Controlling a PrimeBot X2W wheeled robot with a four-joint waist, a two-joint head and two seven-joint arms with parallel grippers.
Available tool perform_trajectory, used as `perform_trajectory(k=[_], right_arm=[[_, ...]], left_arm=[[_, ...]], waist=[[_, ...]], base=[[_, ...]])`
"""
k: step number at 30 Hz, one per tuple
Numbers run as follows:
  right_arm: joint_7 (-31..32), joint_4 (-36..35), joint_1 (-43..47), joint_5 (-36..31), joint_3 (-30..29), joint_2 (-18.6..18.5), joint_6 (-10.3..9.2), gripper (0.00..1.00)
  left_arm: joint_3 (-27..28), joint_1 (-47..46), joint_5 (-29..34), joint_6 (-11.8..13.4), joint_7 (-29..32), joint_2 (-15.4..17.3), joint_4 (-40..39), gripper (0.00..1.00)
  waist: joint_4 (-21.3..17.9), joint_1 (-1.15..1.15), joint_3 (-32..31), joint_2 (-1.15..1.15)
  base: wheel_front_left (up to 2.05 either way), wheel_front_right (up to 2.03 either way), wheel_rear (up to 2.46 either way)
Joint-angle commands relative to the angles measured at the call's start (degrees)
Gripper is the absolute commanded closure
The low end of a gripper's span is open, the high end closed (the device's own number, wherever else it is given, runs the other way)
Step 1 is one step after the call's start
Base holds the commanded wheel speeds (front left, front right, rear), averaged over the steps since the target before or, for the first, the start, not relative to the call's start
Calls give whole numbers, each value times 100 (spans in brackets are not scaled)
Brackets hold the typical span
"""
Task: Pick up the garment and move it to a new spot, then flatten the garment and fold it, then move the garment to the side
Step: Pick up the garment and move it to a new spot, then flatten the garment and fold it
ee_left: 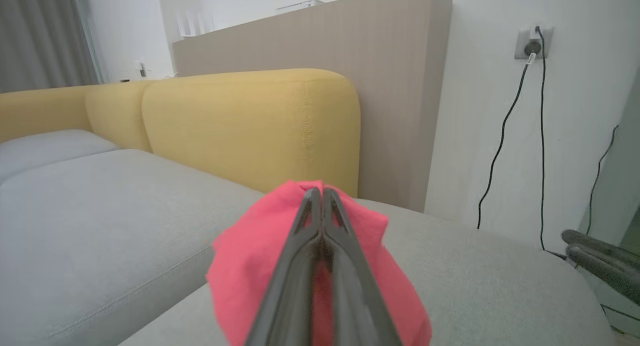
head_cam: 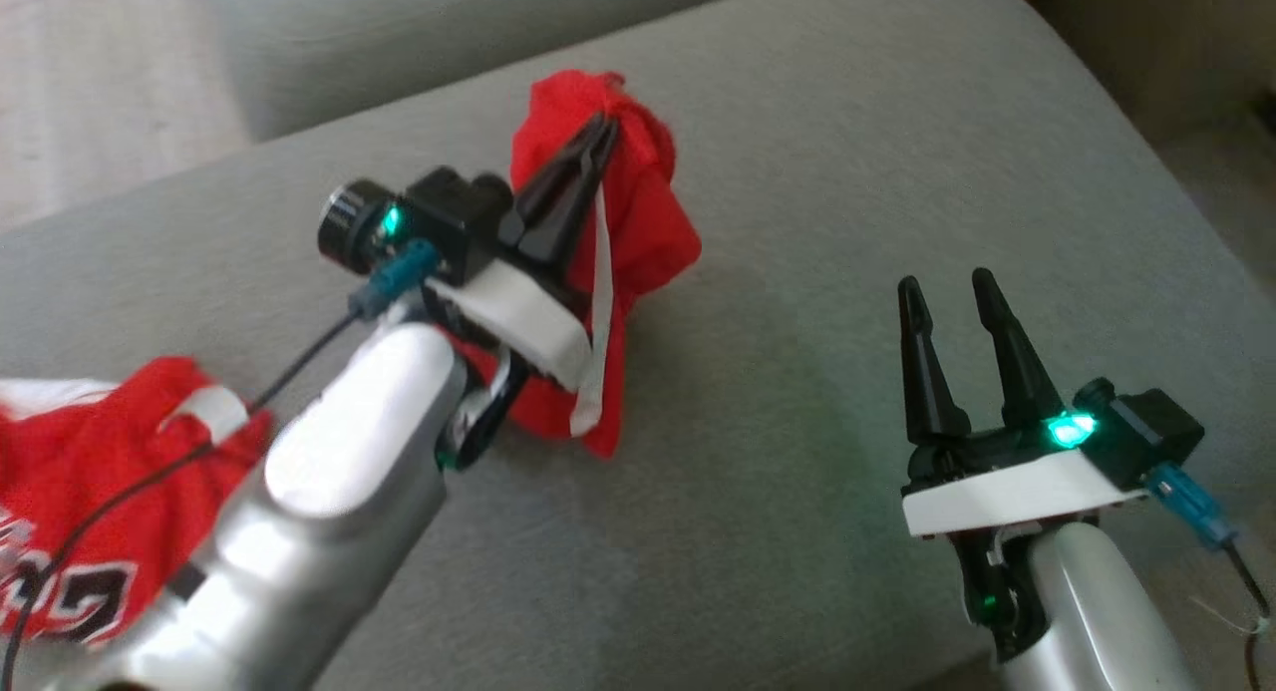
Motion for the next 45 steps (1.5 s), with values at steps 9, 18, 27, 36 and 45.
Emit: perform_trajectory(k=[9,18,27,36,45], right_arm=[[-61,-322,-239,134,-1,-27,-4,0],[-61,-224,-105,-43,-468,-27,-4,0],[-61,-22,185,-383,-686,-27,-4,0],[-61,164,440,-490,-652,-27,-4,0],[-61,216,447,-498,-648,-27,-4,0]], left_arm=[[567,-1389,211,-7,-871,27,886,0],[975,-933,235,-13,-1186,677,907,0],[1252,1082,270,229,-1212,815,-231,0],[1685,3025,472,605,-1213,469,-1243,0],[2044,3467,808,495,-1213,134,-1531,0]], waist=[[-294,0,462,0],[589,0,159,0],[1476,0,-487,0],[1835,0,-763,0],[1976,0,-728,0]], base=[[0,0,0],[0,0,0],[0,0,0],[0,0,0],[0,0,0]])
